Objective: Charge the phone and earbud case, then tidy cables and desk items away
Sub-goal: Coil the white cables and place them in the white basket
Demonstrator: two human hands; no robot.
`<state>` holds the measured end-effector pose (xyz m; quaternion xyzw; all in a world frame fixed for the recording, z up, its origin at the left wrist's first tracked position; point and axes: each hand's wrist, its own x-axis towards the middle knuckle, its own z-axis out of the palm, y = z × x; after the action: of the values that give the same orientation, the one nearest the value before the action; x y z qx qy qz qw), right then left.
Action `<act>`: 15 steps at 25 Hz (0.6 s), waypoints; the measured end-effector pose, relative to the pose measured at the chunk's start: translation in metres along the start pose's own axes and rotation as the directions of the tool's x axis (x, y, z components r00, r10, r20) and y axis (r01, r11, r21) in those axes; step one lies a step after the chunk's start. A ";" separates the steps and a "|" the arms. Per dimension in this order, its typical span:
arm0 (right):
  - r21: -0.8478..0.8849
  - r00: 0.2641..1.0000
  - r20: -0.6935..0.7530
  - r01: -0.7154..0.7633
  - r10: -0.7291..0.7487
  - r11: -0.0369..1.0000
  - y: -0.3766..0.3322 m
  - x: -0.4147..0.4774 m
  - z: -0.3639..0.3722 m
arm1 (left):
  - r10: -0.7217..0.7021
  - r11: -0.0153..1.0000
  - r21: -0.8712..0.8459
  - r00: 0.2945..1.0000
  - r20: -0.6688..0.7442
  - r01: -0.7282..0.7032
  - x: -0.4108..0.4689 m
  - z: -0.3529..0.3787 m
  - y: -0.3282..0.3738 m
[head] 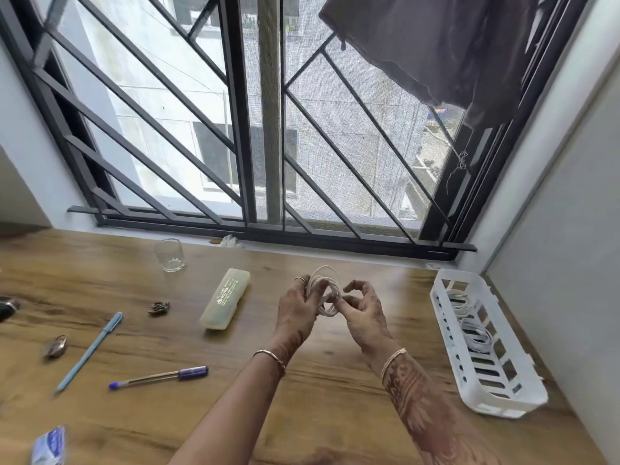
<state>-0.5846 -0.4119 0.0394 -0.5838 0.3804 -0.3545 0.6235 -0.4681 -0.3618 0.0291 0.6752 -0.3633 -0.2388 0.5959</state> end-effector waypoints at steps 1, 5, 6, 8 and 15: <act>0.022 1.000 0.002 0.018 -0.018 1.000 0.000 0.000 0.001 | 0.001 1.000 -0.011 1.000 0.011 -0.001 0.000 0.001 0.000; 0.049 0.997 -0.001 0.078 -0.078 0.996 0.003 0.003 0.007 | -0.046 0.983 -0.176 0.998 0.038 0.052 -0.001 0.003 0.003; 0.045 0.996 0.000 0.086 -0.086 0.995 0.004 0.003 0.007 | -0.066 0.973 -0.219 0.997 0.047 0.075 -0.001 0.003 0.003; 0.029 0.993 0.004 0.114 -0.114 0.993 0.004 0.002 0.006 | -0.102 0.949 -0.293 0.993 0.060 0.116 -0.001 0.003 0.002; -0.359 0.940 -0.001 0.317 -0.340 0.878 0.006 -0.001 0.005 | -0.172 0.911 -0.362 0.980 0.104 0.199 0.002 0.003 -0.003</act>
<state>-0.5803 -0.4086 0.0331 -0.7306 0.3531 -0.3993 0.4266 -0.4687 -0.3654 0.0261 0.5735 -0.2665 -0.3819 0.6740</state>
